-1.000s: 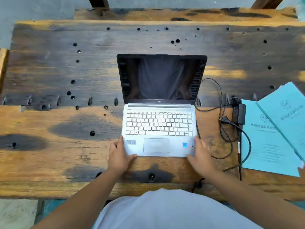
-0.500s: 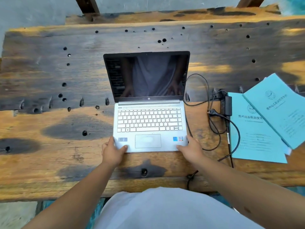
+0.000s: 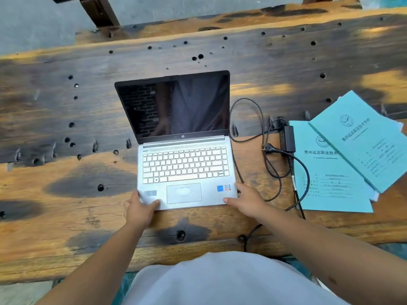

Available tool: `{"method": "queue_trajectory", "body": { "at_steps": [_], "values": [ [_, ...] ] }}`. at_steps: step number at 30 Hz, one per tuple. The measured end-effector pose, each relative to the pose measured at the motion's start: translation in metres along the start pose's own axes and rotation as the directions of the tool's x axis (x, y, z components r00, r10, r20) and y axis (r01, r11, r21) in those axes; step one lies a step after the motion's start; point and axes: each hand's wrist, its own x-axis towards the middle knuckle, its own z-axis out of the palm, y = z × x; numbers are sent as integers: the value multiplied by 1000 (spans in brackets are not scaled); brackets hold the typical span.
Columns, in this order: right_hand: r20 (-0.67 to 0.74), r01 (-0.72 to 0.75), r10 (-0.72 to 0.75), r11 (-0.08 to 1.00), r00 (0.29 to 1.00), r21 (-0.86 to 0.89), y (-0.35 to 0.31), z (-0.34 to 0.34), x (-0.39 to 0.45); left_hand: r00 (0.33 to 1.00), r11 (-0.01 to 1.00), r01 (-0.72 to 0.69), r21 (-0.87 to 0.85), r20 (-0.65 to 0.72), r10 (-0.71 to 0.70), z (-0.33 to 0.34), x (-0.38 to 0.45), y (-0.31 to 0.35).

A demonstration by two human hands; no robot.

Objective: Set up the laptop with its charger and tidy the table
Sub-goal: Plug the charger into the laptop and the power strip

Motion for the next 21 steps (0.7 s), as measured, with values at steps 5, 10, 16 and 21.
{"method": "queue_trajectory", "body": {
  "at_steps": [5, 10, 16, 21],
  "values": [
    [-231, 20, -60, 985, 971, -170, -8, -43, 26, 999, 999, 9, 46, -32, -8, 7, -11, 19],
    [-176, -38, -49, 888, 983, -458, -19, -55, 50, 974, 961, -194, 198, -79, 213, 33, -38, 64],
    [-190, -89, -11, 855, 982, -511, -19, -41, 58, 888, 897, -441, 26, 159, 432, 72, -55, 126],
    [-165, -53, 17, 975, 986, -216, -9, -41, 46, 849, 926, -357, -120, 372, 375, 104, -59, 164]
  ]
}}
